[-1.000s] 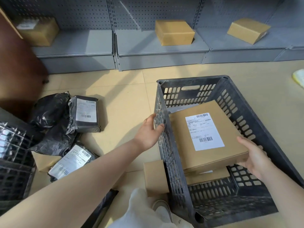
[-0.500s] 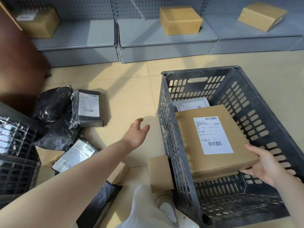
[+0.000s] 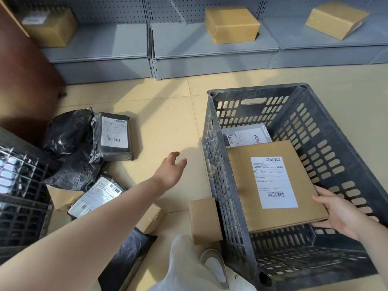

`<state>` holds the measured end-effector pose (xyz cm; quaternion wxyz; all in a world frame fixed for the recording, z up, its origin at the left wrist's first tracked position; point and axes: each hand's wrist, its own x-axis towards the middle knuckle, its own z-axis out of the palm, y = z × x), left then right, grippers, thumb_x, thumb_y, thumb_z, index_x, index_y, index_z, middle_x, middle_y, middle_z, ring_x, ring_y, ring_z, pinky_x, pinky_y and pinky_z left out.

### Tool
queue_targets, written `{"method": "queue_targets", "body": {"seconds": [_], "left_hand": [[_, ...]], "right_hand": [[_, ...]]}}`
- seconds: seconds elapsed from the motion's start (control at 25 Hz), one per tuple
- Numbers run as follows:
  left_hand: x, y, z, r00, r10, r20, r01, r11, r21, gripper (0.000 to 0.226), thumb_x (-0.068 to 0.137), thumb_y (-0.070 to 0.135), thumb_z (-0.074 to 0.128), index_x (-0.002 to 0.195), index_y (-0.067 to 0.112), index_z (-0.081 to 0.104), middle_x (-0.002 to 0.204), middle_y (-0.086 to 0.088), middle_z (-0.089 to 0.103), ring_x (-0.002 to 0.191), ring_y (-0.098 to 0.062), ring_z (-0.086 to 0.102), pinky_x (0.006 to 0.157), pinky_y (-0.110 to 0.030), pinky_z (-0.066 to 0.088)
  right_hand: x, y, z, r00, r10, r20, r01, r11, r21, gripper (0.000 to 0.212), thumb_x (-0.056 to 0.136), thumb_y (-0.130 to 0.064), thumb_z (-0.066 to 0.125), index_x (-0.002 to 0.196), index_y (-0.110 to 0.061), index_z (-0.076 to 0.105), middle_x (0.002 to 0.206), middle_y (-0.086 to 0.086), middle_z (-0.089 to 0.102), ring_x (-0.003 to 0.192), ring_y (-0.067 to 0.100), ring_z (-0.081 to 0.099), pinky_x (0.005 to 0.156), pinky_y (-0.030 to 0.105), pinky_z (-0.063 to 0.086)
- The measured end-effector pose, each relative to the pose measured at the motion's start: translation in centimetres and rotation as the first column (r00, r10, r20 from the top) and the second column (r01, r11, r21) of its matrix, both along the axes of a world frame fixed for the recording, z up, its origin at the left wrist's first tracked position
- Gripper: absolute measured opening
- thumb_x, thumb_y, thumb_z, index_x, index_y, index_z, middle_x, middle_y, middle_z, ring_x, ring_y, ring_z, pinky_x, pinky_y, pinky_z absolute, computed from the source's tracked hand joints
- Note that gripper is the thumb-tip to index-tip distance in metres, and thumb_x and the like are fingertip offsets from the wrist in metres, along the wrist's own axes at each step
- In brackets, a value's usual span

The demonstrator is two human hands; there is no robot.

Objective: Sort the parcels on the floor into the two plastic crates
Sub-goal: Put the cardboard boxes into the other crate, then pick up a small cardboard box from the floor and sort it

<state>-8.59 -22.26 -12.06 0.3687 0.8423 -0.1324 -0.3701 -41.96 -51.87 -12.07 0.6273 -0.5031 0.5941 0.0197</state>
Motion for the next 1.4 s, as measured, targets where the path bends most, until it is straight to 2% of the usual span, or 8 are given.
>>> {"method": "queue_targets", "body": {"seconds": [0.28,0.44,0.6,0.76,1.0,1.12,1.28,1.4], "left_hand": [[0.2,0.1,-0.3,1.0,0.003,-0.008,-0.003,1.0,0.012,0.054,0.1,0.045,0.039,0.15,0.026,0.03,0.157,-0.002,0.032,0.137,-0.023,0.039,0.112,-0.036,0.031],[0.2,0.3,-0.4,1.0,-0.002,-0.018,0.003,1.0,0.022,0.052,0.1,0.045,0.039,0.148,0.026,0.033,0.154,-0.002,0.035,0.135,-0.023,0.041,0.11,-0.035,0.032],[0.9,1.0,0.1,1.0,-0.014,-0.025,0.015,0.999,0.041,0.048,0.1,0.044,0.04,0.144,0.025,0.042,0.149,-0.001,0.043,0.133,-0.022,0.043,0.11,-0.035,0.034],[2.5,2.3,1.9,1.0,0.003,-0.016,-0.003,0.999,0.043,0.047,0.101,0.042,0.042,0.143,0.023,0.044,0.147,-0.002,0.046,0.131,-0.024,0.045,0.103,-0.031,0.035],[5.6,5.1,6.1,0.998,-0.019,0.067,0.017,0.999,0.03,0.047,0.101,0.039,0.043,0.144,0.02,0.045,0.146,-0.006,0.047,0.133,-0.026,0.044,0.099,-0.026,0.032],[7.4,7.5,8.1,0.998,0.011,0.069,-0.011,1.0,-0.006,0.051,0.096,0.046,0.048,0.14,0.02,0.048,0.141,-0.009,0.053,0.129,-0.031,0.049,0.108,-0.033,0.038],[9.6,11.4,9.5,0.989,0.018,0.147,-0.021,1.0,0.019,0.042,0.103,0.033,0.041,0.142,0.017,0.047,0.141,-0.008,0.051,0.124,-0.024,0.049,0.095,-0.024,0.033],[11.4,15.4,9.7,0.984,0.054,0.168,-0.062,0.997,0.038,0.044,0.104,0.034,0.04,0.144,0.016,0.045,0.145,-0.008,0.048,0.132,-0.025,0.045,0.104,-0.029,0.032]], "right_hand": [[-0.3,0.1,-0.2,0.999,-0.018,-0.028,0.019,0.999,0.034,0.047,0.102,-0.02,0.049,0.145,-0.038,0.043,0.138,0.007,0.057,0.128,0.032,0.05,0.106,0.067,0.036],[0.2,0.4,0.0,0.996,0.011,-0.085,-0.01,1.0,0.008,0.045,0.103,-0.02,0.046,0.144,-0.039,0.045,0.136,0.008,0.057,0.125,0.033,0.051,0.107,0.061,0.035],[2.0,2.3,1.0,0.984,0.043,-0.173,-0.07,0.986,-0.151,0.043,0.104,-0.022,0.039,0.147,-0.029,0.044,0.127,0.01,0.06,0.114,0.033,0.053,0.1,0.047,0.04],[5.5,3.9,3.0,0.955,-0.023,-0.296,-0.104,0.908,-0.405,0.056,0.102,-0.047,0.037,0.154,-0.026,0.03,0.144,0.014,0.048,0.126,0.037,0.047,0.097,0.045,0.038],[13.2,6.8,7.2,0.98,0.108,-0.165,-0.18,0.83,-0.527,0.057,0.102,-0.05,0.035,0.152,-0.022,0.033,0.147,0.009,0.047,0.132,0.032,0.044,0.105,0.046,0.034],[17.5,9.3,9.4,0.978,0.18,-0.102,-0.205,0.793,-0.573,0.058,0.098,-0.056,0.035,0.148,-0.027,0.037,0.144,0.003,0.05,0.127,0.028,0.047,0.101,0.042,0.035],[23.0,13.4,11.3,0.963,0.266,0.043,-0.187,0.772,-0.607,0.051,0.105,-0.044,0.038,0.149,-0.019,0.037,0.144,0.003,0.047,0.129,0.022,0.043,0.095,0.033,0.03],[27.0,16.9,11.5,0.923,0.376,0.081,-0.244,0.734,-0.634,0.05,0.105,-0.04,0.038,0.148,-0.016,0.037,0.139,0.003,0.05,0.133,0.023,0.042,0.097,0.031,0.03]]}}
